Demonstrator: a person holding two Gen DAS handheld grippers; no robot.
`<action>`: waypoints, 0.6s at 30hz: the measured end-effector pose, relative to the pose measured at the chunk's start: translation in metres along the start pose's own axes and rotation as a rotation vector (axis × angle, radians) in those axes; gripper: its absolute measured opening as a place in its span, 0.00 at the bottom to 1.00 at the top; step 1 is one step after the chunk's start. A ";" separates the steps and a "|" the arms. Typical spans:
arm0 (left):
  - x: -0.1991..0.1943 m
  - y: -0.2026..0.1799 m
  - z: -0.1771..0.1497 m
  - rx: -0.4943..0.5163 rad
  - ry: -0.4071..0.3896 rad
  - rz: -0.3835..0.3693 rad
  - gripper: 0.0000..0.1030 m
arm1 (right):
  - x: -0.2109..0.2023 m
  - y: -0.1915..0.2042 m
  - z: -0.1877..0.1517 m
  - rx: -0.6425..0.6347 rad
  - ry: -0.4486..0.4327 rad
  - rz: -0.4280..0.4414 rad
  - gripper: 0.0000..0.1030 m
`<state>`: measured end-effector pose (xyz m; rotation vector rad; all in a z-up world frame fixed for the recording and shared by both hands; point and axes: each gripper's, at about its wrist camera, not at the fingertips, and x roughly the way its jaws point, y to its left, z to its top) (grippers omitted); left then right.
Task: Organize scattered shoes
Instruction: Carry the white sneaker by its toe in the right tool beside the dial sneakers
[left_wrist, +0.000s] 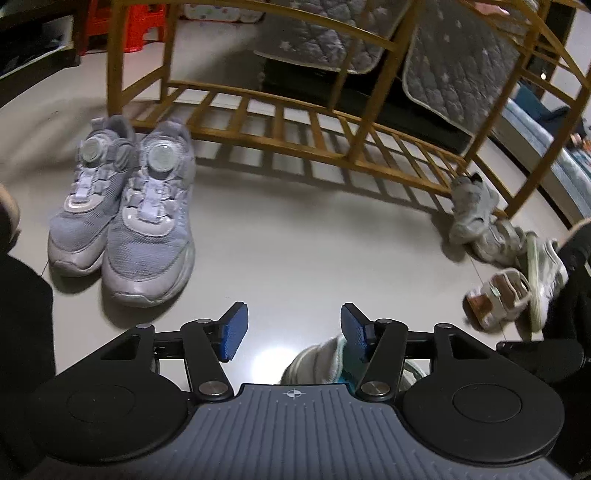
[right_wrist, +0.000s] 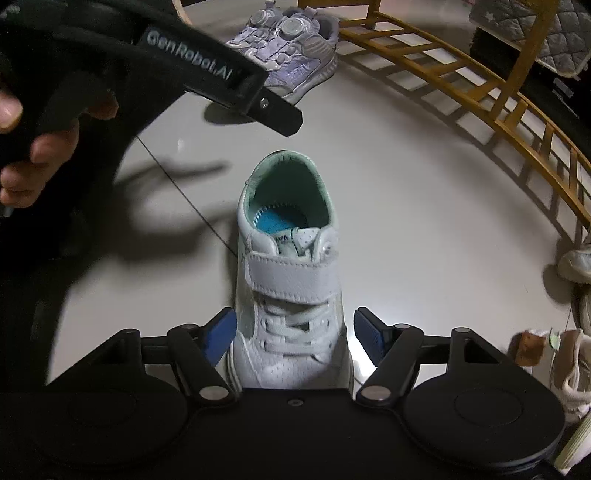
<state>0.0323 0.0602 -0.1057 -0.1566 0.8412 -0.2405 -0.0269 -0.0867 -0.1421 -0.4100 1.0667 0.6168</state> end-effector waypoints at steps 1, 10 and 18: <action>0.001 0.000 0.000 -0.002 0.000 0.009 0.56 | 0.002 -0.001 0.001 0.012 0.004 0.007 0.68; -0.001 0.004 0.000 -0.025 -0.024 0.039 0.59 | 0.004 -0.003 0.004 0.052 0.003 0.016 0.65; -0.007 0.014 0.002 -0.083 -0.058 0.066 0.62 | 0.010 -0.018 0.023 0.173 -0.023 0.017 0.58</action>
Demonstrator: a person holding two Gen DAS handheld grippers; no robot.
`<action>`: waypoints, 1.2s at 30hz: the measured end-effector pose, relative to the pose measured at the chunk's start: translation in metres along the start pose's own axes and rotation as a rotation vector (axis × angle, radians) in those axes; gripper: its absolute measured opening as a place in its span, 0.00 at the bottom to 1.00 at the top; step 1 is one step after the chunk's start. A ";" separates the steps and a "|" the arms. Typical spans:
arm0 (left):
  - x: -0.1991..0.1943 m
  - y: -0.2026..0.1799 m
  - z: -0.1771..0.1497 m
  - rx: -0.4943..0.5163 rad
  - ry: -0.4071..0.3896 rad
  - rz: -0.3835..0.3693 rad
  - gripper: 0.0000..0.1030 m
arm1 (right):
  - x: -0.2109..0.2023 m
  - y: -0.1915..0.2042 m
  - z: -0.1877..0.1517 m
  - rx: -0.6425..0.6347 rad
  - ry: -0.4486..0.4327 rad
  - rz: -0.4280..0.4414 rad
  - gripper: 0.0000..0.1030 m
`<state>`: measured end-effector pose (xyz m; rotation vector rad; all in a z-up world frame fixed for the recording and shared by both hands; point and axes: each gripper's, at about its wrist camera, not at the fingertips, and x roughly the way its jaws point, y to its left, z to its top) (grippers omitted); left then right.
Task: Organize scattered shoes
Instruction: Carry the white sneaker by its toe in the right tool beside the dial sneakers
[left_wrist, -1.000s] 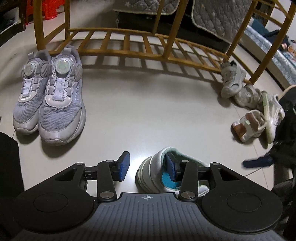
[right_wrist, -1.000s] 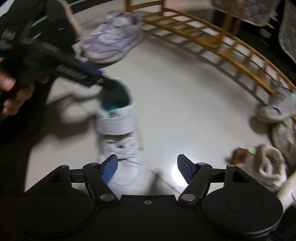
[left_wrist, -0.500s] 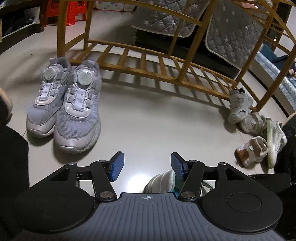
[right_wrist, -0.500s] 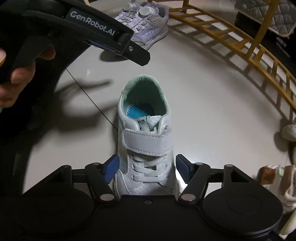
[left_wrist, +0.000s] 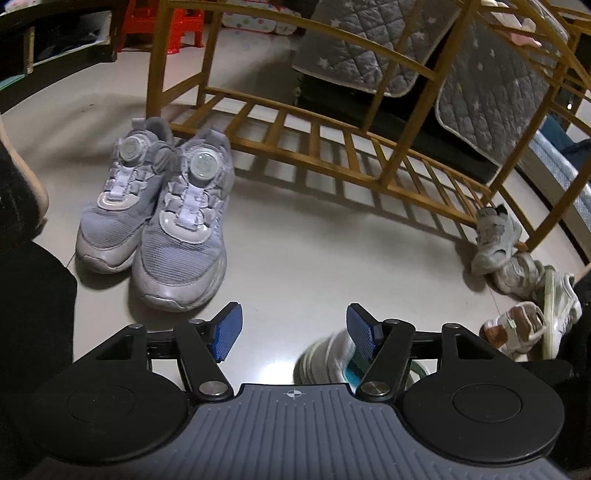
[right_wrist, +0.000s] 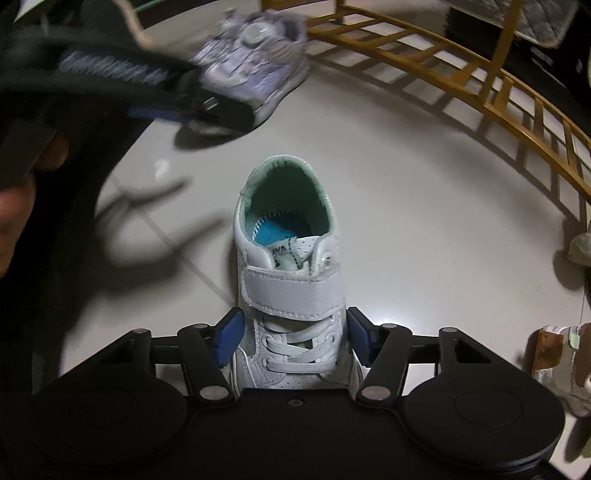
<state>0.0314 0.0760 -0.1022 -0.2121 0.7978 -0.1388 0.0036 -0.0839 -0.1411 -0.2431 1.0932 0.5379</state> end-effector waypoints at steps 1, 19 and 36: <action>-0.001 0.000 0.000 0.000 -0.004 0.005 0.62 | 0.001 -0.003 0.006 0.023 -0.006 -0.001 0.57; 0.001 0.014 0.005 -0.053 0.007 0.120 0.67 | 0.044 -0.029 0.085 0.232 -0.042 -0.038 0.56; 0.008 0.024 0.005 -0.093 0.054 0.176 0.67 | 0.085 -0.030 0.154 0.429 -0.084 -0.022 0.54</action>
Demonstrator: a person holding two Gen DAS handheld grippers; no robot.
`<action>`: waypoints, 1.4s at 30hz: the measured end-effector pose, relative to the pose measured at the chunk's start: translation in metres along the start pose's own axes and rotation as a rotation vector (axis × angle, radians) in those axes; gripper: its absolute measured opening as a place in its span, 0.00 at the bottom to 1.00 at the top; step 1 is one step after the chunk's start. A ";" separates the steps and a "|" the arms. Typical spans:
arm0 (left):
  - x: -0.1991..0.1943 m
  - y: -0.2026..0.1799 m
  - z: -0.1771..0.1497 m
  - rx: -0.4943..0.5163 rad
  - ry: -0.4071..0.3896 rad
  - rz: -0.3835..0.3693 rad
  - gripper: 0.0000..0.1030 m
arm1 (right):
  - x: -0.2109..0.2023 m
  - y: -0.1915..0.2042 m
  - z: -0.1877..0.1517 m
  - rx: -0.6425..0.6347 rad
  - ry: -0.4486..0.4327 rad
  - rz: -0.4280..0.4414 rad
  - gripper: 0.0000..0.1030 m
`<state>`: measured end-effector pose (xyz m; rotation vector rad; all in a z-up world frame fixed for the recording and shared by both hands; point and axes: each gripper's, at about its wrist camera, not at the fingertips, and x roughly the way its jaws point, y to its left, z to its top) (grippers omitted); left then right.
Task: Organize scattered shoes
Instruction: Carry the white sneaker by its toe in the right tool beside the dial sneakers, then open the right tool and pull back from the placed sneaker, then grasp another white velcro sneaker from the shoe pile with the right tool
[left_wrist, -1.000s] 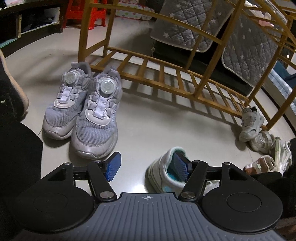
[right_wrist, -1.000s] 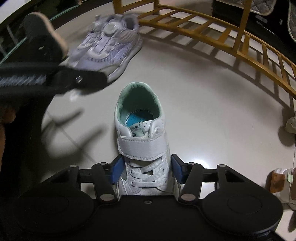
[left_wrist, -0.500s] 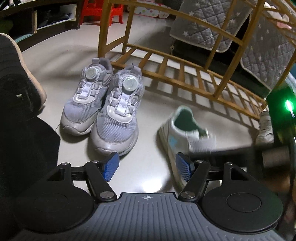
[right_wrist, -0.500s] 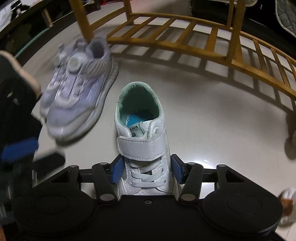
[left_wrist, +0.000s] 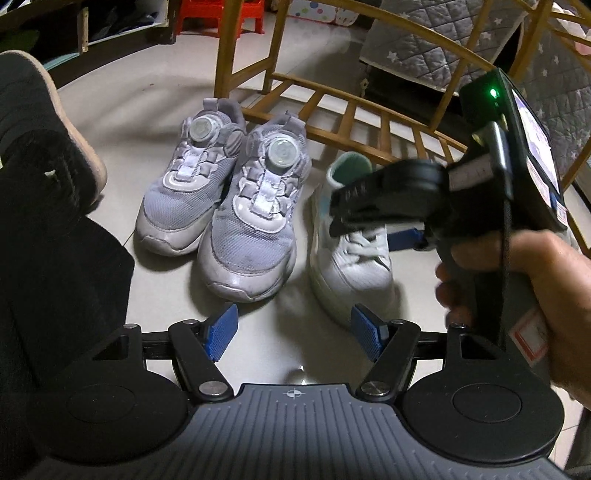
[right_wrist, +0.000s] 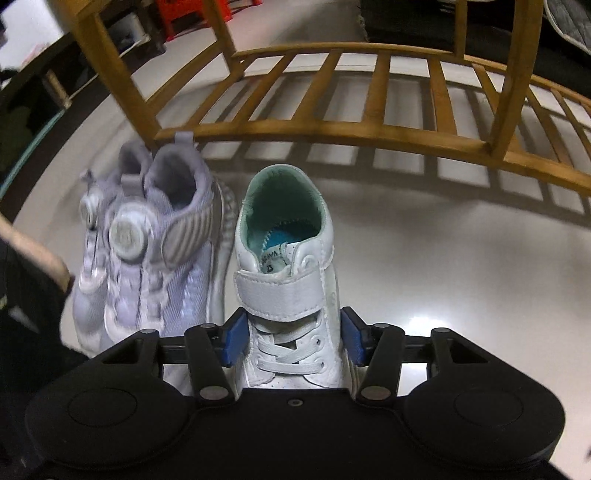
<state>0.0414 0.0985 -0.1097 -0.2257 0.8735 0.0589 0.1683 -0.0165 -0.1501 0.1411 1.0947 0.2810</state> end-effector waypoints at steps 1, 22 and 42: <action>0.000 0.001 0.000 -0.005 0.002 0.003 0.67 | 0.002 0.001 0.002 0.016 -0.003 -0.001 0.54; 0.006 -0.011 -0.004 0.047 0.011 0.013 0.67 | -0.072 -0.040 -0.019 -0.087 -0.103 -0.016 0.65; 0.012 -0.025 -0.010 0.105 0.017 -0.014 0.68 | -0.160 -0.260 -0.055 0.278 -0.241 -0.335 0.65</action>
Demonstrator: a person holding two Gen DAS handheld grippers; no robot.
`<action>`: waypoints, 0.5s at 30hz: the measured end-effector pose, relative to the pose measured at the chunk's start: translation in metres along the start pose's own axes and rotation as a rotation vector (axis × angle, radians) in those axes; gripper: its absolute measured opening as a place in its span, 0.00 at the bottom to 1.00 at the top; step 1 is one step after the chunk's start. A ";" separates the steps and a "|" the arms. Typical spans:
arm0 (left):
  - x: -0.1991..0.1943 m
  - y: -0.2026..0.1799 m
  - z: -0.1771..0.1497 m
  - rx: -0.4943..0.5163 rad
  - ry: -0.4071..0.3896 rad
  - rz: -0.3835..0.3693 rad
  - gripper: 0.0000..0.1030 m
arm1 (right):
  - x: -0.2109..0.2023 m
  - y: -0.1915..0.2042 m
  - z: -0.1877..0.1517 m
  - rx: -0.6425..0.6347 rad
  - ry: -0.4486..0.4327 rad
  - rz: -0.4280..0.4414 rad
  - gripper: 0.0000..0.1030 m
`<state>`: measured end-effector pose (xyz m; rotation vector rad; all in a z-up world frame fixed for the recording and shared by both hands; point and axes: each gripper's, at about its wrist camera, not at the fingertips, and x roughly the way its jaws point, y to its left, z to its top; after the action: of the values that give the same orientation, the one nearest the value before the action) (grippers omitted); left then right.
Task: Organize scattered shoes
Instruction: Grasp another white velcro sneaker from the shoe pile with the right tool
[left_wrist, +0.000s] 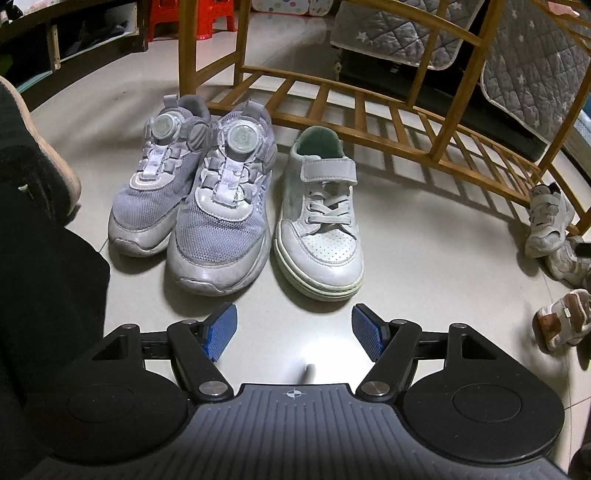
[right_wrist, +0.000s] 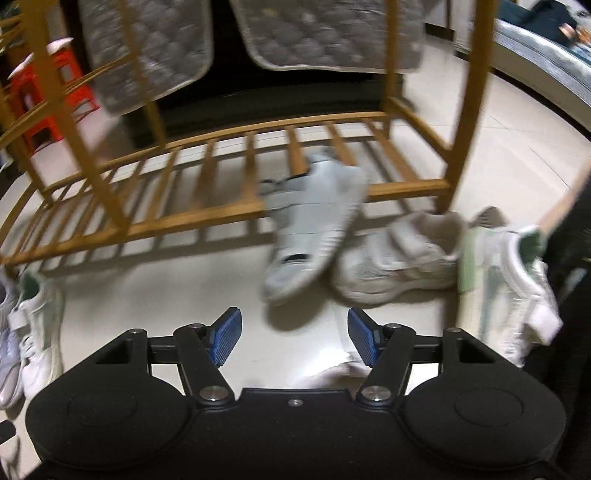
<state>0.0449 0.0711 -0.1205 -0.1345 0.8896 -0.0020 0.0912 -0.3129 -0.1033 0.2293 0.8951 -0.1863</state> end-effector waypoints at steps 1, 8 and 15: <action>0.000 -0.001 0.000 0.000 0.002 -0.002 0.68 | -0.003 -0.014 -0.002 0.030 0.004 -0.005 0.65; 0.001 -0.003 -0.001 0.016 0.008 0.004 0.68 | -0.040 -0.071 -0.024 0.146 -0.029 -0.056 0.65; 0.002 -0.003 -0.003 0.021 0.017 0.012 0.68 | -0.048 -0.106 -0.043 0.221 -0.025 -0.129 0.65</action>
<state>0.0444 0.0678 -0.1239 -0.1096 0.9072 -0.0014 0.0023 -0.3995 -0.1038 0.3744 0.8645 -0.4082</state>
